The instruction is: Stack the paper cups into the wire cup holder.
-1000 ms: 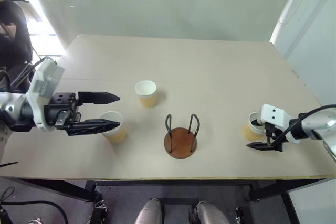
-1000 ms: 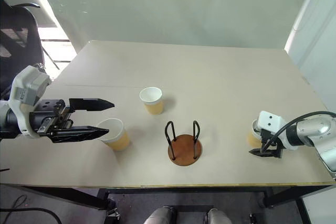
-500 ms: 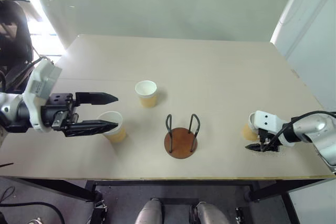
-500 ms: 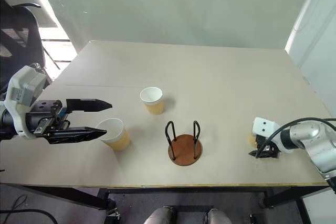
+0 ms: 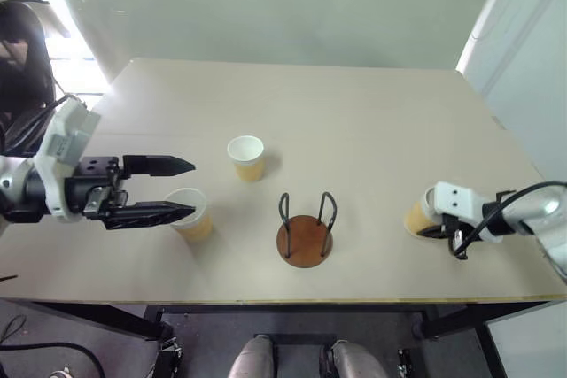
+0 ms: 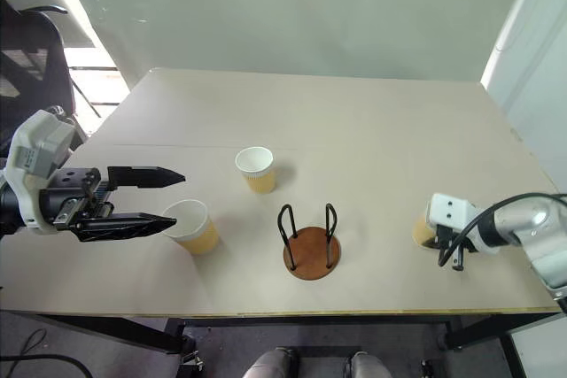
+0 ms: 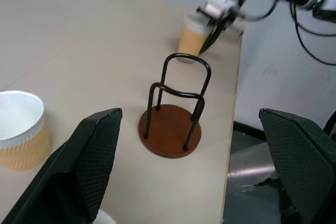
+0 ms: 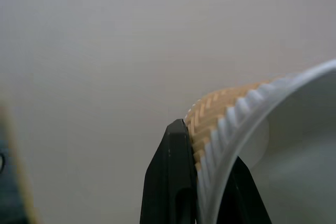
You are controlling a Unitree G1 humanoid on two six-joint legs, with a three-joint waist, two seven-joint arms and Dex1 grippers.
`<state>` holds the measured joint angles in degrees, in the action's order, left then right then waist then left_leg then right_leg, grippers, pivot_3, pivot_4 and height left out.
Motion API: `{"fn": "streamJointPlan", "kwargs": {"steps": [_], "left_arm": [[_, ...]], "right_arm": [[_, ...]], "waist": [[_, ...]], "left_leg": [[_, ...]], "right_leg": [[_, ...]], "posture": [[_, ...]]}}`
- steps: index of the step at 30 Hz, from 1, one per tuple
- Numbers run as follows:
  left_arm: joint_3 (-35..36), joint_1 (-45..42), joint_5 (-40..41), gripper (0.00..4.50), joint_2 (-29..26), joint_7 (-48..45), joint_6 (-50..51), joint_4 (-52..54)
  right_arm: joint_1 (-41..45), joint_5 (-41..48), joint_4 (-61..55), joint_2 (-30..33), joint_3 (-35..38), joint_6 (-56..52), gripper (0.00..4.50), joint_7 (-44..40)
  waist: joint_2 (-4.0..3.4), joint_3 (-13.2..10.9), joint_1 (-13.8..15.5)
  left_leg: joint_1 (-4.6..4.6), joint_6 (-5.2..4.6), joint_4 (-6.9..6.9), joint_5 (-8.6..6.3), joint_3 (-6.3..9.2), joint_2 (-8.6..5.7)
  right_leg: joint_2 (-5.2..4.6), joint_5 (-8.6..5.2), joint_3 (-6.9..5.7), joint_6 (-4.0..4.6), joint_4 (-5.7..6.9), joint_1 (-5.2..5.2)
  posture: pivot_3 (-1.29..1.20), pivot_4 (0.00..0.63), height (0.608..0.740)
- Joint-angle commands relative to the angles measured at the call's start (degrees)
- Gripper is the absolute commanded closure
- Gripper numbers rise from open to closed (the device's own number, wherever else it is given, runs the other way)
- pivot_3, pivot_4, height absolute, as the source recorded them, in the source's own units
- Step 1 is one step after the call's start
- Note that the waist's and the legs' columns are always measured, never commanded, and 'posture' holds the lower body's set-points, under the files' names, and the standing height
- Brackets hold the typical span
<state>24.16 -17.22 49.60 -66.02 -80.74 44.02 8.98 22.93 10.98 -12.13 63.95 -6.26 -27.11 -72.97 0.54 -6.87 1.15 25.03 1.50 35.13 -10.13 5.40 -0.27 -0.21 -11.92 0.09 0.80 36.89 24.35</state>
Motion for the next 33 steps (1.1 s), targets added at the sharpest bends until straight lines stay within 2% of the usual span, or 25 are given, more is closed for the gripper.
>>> {"fn": "streamJointPlan", "kwargs": {"steps": [1, 3, 7, 9, 14, 20, 33], "left_arm": [[0.8, 0.9, -1.8, 0.0, -1.9, -2.3, -2.3, -0.9], [0.2, 1.8, -3.2, 0.0, -2.5, -3.4, -3.6, -1.6], [-0.8, 2.7, -4.8, 0.0, -2.6, -4.4, -5.1, -2.1], [-1.2, 2.7, -5.2, 0.0, -2.4, -4.6, -5.5, -2.2], [-1.8, 2.5, -5.6, 0.0, -2.4, -4.9, -6.2, -2.5], [-1.3, 3.2, -5.6, 0.0, -2.2, -5.0, -6.2, -2.1], [0.1, 4.8, -5.3, 0.0, -2.3, -4.4, -5.9, -1.2]], "right_arm": [[6.3, 8.1, -6.3, 0.4, 5.2, -4.0, 4.48, -3.1], [10.6, 12.1, -8.6, -0.7, 5.9, -6.4, 4.48, -3.7], [21.7, 23.6, -14.3, -10.4, 5.6, -14.3, 4.48, 1.2], [24.9, 25.1, -15.6, -15.4, 3.9, -16.9, 4.48, 5.2], [27.7, 24.3, -17.6, -22.5, -1.8, -20.3, 4.48, 11.5], [26.8, 17.8, -17.0, -22.2, -9.1, -17.5, 4.48, 11.9], [27.6, 13.2, -18.1, -20.8, -15.1, -14.6, 4.48, 7.2]], "waist": [[0.0, 0.0, -0.3], [-0.02, 0.0, -0.6], [0.0, 0.0, -0.8], [0.0, 0.0, -0.8], [0.01, 0.0, -0.2], [0.01, 0.0, -0.2], [0.01, 0.0, -0.3]], "left_leg": [[-0.01, 0.02, 0.0, -0.02, 0.0, 0.01], [-0.01, 0.02, 0.0, -0.05, 0.0, 0.01], [-0.04, -0.19, -0.01, -0.01, 0.0, 0.08], [-0.06, -0.68, -0.01, 0.23, 0.01, 0.13], [-0.02, -0.77, 0.0, 0.03, 0.06, 0.16], [-0.01, -0.31, 0.03, -0.39, 0.06, 0.16], [-0.07, -0.02, 0.04, -0.55, 0.05, 0.23]], "right_leg": [[0.02, -0.11, 0.0, -0.09, 0.0, 0.0], [0.03, -0.3, 0.02, -0.36, 0.0, 0.01], [0.1, -0.31, 0.02, -0.07, 0.06, 0.03], [0.17, -0.25, 0.01, 0.25, 0.06, 0.05], [0.18, -0.33, 0.01, 0.38, 0.08, 0.11], [0.16, -0.22, -0.04, 0.58, 0.1, 0.22], [0.17, -0.18, -0.08, 0.76, 0.22, 0.29]], "posture": [[0.0, 0.15, 0.74], [0.0, 0.15, 0.74], [0.0, 0.15, 0.74], [0.0, 0.15, 0.74], [0.0, 0.15, 0.74], [0.0, 0.15, 0.74], [0.0, 0.15, 0.74]]}}
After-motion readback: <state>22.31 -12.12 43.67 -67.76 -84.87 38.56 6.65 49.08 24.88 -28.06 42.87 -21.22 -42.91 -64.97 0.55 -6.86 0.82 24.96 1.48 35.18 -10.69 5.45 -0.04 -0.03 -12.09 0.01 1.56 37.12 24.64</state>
